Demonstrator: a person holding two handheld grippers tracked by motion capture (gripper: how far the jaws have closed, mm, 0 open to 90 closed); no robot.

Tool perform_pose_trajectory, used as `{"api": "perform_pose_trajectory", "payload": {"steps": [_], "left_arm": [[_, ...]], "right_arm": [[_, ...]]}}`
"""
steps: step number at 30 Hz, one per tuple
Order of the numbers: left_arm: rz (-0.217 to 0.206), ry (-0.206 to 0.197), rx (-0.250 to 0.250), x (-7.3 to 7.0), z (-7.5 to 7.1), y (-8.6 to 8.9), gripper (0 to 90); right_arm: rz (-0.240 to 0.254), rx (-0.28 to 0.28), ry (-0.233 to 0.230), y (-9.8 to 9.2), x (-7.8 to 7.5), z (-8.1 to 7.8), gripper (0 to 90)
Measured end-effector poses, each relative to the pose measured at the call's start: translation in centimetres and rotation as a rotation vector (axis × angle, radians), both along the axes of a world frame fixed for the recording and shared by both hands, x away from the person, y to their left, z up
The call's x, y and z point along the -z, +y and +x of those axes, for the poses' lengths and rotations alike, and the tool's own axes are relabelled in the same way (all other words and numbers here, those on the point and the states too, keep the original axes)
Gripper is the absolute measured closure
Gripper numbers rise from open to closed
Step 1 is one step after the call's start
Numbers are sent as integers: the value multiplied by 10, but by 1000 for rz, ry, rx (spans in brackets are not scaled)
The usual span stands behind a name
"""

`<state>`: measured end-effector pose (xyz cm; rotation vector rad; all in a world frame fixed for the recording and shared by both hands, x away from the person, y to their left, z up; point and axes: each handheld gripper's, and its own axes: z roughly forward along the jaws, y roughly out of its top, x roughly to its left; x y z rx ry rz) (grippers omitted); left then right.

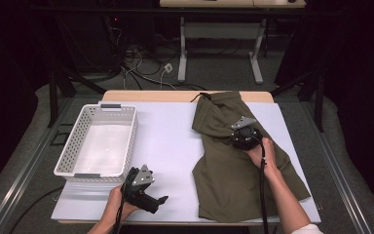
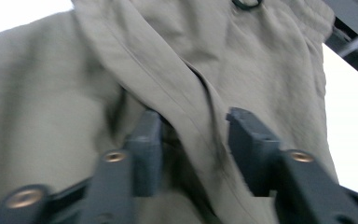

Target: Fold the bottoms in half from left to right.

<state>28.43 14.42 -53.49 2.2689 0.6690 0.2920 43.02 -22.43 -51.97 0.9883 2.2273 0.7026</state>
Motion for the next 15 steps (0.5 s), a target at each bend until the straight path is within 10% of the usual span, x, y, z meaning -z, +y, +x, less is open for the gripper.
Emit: {"api": "perform_pose_trajectory", "payload": {"steps": [12,15], "left_arm": [[3,2,-1,0,-1,0,0],[5,2,1,0,0,0,0]], "right_arm": [[-96,-77,-2,28,8,3,489],[-111,-72,-23,29,10,4,713]]}}
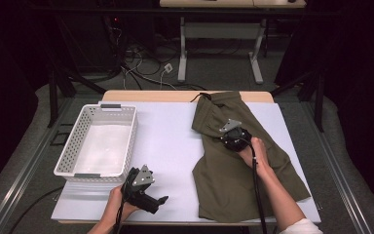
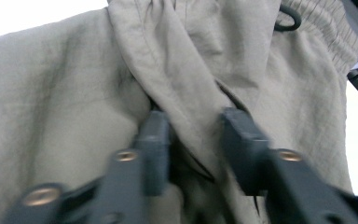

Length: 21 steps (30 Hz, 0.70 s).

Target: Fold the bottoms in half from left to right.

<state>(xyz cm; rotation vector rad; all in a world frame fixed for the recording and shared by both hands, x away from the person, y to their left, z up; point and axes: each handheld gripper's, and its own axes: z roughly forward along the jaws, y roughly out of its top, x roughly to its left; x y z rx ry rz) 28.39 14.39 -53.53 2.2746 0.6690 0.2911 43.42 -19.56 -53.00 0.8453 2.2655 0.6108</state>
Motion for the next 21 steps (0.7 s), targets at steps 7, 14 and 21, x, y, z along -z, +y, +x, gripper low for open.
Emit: {"api": "perform_pose_trajectory", "payload": {"steps": [7,14,21], "left_arm": [[-3,-5,-5,0,0,1,0],[-2,-4,-5,0,0,1,0],[-3,-5,-7,-1,-1,1,0]], "right_arm": [[46,45,-53,-7,-6,3,890],[102,114,-95,-24,-17,10,896],[133,204,-110,-44,-19,19,897]]}}
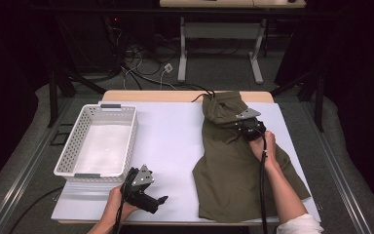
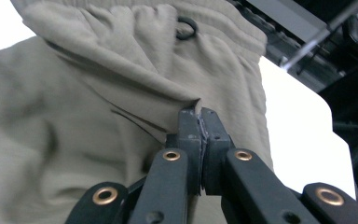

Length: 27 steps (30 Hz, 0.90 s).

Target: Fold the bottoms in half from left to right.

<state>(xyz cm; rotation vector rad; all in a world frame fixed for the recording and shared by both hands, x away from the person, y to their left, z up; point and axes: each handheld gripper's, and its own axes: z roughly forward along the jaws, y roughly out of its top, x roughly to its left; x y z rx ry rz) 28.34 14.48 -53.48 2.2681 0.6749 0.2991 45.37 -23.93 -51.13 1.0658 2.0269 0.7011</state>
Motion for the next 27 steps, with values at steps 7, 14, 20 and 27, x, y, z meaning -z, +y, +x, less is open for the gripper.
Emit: {"api": "perform_pose_trajectory", "payload": {"steps": [7,14,20,27], "left_arm": [[1,5,0,0,0,0,0],[5,7,3,1,1,-1,0],[6,4,6,1,0,-2,0],[5,4,5,1,0,-2,0]], "right_arm": [[17,114,24,-22,8,7,897],[44,171,131,-40,23,11,892],[87,97,117,-38,14,3,745],[56,-21,112,-20,0,-4,370]]}}
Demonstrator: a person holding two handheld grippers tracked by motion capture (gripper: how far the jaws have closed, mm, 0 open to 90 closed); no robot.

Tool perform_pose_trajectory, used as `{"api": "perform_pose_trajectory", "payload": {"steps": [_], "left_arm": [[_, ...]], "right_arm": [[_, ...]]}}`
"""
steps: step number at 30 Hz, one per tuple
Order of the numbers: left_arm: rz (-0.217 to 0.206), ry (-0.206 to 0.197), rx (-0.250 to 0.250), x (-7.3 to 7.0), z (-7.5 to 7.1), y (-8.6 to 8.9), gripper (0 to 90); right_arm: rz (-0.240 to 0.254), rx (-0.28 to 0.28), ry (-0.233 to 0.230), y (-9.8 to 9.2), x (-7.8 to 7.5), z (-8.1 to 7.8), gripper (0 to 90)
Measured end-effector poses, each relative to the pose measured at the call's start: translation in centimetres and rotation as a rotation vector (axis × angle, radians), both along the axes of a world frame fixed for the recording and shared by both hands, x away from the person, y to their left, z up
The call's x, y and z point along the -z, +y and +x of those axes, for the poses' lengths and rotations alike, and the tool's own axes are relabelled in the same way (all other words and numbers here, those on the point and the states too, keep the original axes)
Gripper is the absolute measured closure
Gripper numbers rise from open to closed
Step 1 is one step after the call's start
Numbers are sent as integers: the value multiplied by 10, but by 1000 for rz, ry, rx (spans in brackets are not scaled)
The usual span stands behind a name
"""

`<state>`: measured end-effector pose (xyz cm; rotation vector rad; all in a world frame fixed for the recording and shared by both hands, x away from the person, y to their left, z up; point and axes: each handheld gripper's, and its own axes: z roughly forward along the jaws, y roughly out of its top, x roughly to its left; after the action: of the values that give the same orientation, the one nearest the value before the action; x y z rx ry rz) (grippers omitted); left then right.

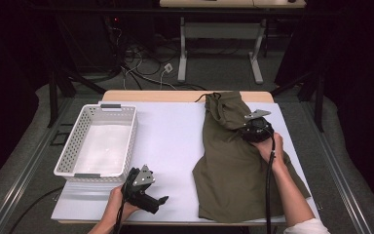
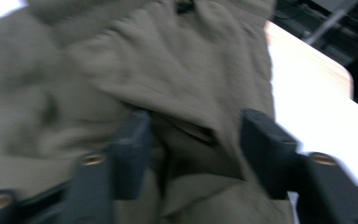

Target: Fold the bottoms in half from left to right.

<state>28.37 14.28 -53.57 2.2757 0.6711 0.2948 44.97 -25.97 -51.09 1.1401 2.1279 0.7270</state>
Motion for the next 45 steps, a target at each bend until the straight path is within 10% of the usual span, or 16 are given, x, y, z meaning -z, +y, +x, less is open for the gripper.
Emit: {"api": "perform_pose_trajectory", "payload": {"steps": [6,17,45], "left_arm": [[1,0,-1,0,0,0,0],[0,2,0,0,0,1,0],[-1,2,0,0,1,0,0]], "right_arm": [[-61,-51,8,18,2,2,295],[-88,1,-48,18,8,9,872],[-37,221,-126,-10,-11,49,893]]}}
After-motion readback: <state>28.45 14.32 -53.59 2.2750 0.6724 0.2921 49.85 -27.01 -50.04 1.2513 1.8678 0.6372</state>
